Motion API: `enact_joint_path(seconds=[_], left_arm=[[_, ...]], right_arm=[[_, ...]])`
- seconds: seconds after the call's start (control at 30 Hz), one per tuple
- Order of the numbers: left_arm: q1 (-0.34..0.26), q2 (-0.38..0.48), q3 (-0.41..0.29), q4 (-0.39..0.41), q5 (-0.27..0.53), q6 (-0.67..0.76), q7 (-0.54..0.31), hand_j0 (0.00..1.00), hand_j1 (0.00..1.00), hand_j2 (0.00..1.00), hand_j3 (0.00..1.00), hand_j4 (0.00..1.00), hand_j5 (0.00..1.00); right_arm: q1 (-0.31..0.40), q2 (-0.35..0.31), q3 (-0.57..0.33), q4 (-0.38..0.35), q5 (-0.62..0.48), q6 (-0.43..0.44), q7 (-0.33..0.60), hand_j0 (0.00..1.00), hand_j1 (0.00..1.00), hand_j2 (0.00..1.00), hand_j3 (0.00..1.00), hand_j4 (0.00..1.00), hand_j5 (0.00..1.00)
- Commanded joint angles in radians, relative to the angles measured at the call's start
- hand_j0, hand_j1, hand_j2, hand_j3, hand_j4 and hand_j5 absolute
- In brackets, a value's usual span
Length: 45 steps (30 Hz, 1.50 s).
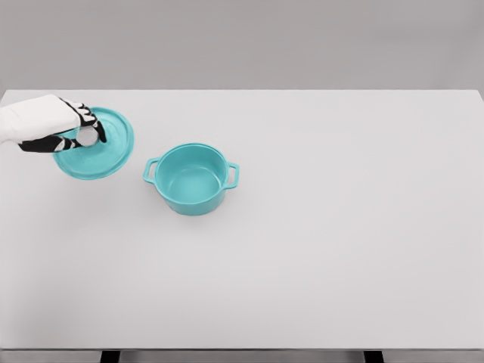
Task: Cover the pot with left arm
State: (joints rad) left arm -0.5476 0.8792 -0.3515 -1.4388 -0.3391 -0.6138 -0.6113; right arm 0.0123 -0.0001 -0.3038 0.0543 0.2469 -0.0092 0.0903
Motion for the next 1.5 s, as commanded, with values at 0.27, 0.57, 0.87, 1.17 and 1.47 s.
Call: enact_joint_path(seconds=[0.27, 0.57, 0.87, 1.17, 1.47], left_arm=[[-0.005, -0.006, -0.043, -0.08, 0.045, 0.003, 0.0, 0.51, 0.51, 0.51, 0.51, 0.51, 0.51], [-0.025, -0.052, -0.09, -0.089, 0.039, 0.003, 0.0, 0.51, 0.51, 0.51, 0.51, 0.51, 0.51], [-0.035, -0.134, -0.116, -0.081, 0.022, 0.003, 0.0, 0.51, 0.51, 0.51, 0.51, 0.51, 0.51], [-0.064, -0.22, -0.126, -0.02, -0.027, 0.003, 0.0, 0.5, 0.5, 0.5, 0.5, 0.5, 0.5], [-0.098, -0.252, -0.185, 0.012, -0.029, 0.003, 0.0, 0.5, 0.5, 0.5, 0.5, 0.5, 0.5]], right_arm=[[0.0, 0.0, 0.0, -0.001, 0.0, 0.0, 0.0, 1.0, 1.0, 1.0, 1.0, 1.0, 1.0], [0.0, 0.0, 0.0, 0.001, 0.0, 0.0, 0.0, 1.0, 1.0, 1.0, 1.0, 1.0, 1.0], [0.0, 0.0, 0.0, 0.001, 0.0, 0.0, 0.0, 1.0, 1.0, 1.0, 1.0, 1.0, 1.0], [0.0, 0.0, 0.0, -0.001, 0.0, 0.0, 0.0, 1.0, 1.0, 1.0, 1.0, 1.0, 1.0], [0.0, 0.0, 0.0, -0.001, 0.0, 0.0, 0.0, 1.0, 1.0, 1.0, 1.0, 1.0, 1.0]])
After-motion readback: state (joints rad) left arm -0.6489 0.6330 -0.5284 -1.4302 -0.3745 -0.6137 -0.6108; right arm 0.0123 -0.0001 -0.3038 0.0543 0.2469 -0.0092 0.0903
